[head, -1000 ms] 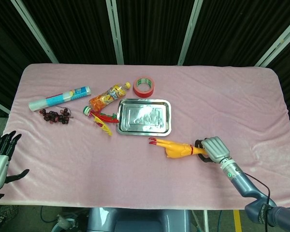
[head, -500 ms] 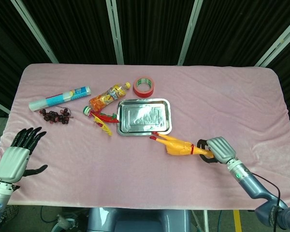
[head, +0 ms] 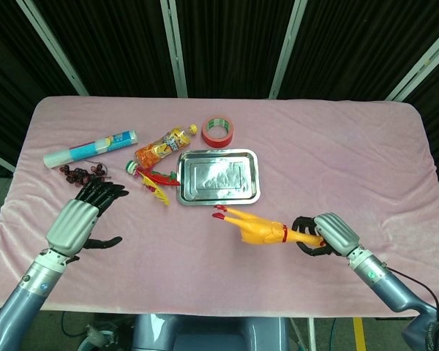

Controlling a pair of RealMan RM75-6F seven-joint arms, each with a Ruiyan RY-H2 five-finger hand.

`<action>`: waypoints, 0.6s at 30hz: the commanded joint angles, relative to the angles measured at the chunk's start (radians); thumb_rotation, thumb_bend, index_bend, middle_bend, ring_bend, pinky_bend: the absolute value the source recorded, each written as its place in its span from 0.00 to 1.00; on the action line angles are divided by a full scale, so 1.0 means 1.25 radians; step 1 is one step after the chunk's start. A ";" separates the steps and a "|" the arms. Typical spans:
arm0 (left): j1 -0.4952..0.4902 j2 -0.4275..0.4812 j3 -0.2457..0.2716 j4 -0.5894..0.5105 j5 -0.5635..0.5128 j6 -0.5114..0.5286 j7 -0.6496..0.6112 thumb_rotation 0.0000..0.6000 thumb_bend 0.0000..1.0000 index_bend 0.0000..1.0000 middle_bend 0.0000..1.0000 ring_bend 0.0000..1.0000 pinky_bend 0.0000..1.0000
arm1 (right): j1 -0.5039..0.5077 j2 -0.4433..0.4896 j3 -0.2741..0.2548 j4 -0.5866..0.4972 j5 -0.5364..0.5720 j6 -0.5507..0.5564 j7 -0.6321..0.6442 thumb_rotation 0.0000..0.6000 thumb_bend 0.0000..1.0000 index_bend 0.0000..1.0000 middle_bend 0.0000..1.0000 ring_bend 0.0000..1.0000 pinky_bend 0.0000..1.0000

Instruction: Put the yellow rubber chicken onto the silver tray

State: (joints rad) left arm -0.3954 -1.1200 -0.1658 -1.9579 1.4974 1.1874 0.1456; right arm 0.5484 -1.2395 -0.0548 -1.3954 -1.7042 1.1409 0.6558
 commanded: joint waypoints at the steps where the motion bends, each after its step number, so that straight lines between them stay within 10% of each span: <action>1: -0.037 -0.023 -0.029 -0.035 -0.041 -0.028 0.043 1.00 0.09 0.22 0.20 0.15 0.07 | 0.008 0.010 0.004 -0.025 -0.001 -0.002 -0.018 1.00 0.70 1.00 0.75 0.70 0.77; 18: -0.252 -0.178 -0.087 -0.130 -0.378 -0.120 0.331 1.00 0.09 0.21 0.21 0.16 0.08 | 0.052 0.038 0.053 -0.151 0.052 -0.053 -0.119 1.00 0.70 1.00 0.75 0.70 0.77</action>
State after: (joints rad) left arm -0.6853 -1.3179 -0.2655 -2.1109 1.0532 1.0329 0.5383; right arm 0.6112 -1.1935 0.0096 -1.5829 -1.6410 1.0760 0.5086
